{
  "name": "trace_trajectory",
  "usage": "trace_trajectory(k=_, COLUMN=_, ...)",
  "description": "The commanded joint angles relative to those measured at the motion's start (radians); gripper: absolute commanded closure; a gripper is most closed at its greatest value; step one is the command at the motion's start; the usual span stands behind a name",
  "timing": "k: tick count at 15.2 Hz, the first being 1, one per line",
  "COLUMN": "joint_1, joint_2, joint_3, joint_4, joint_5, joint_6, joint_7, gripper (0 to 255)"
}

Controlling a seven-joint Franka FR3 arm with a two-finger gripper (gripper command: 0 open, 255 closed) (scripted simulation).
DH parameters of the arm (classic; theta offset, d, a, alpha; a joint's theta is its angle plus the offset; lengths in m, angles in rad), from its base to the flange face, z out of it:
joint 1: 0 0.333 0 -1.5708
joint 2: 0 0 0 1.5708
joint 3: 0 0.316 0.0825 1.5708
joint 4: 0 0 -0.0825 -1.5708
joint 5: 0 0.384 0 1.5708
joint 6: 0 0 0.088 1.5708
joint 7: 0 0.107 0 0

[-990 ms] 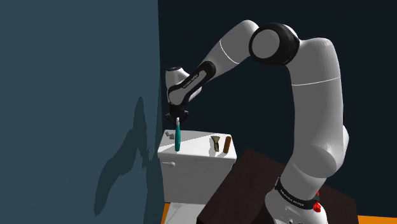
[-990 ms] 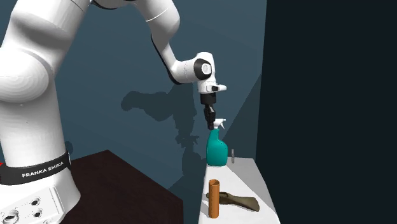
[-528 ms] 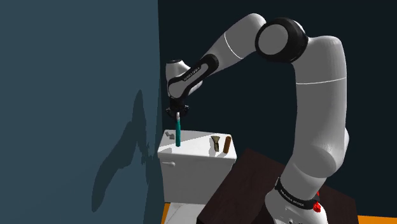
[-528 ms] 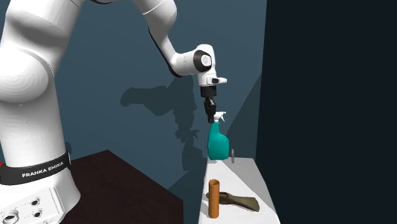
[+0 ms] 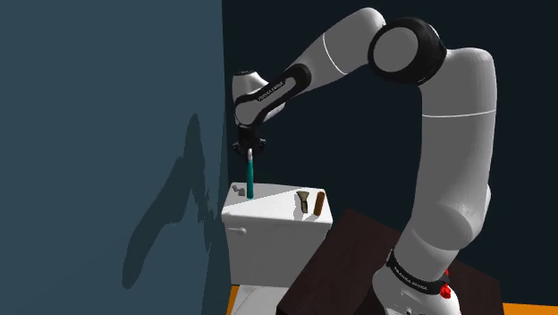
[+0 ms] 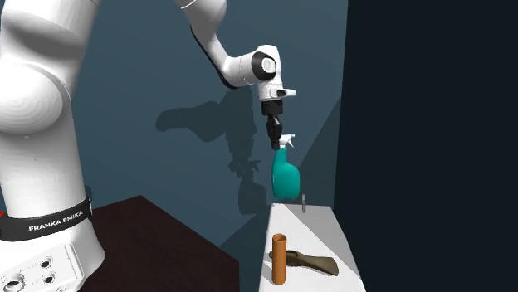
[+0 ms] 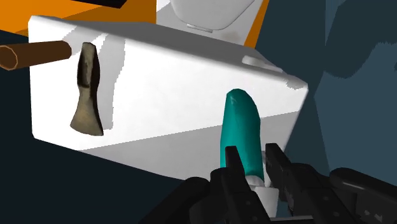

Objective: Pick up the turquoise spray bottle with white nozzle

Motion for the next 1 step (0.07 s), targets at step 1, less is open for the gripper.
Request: trace_trajectory(k=1, joint_1=0.0, joint_2=-0.007, joint_3=0.001, joint_4=0.0, joint_5=0.002, joint_6=-0.007, joint_7=-0.001, gripper=255)
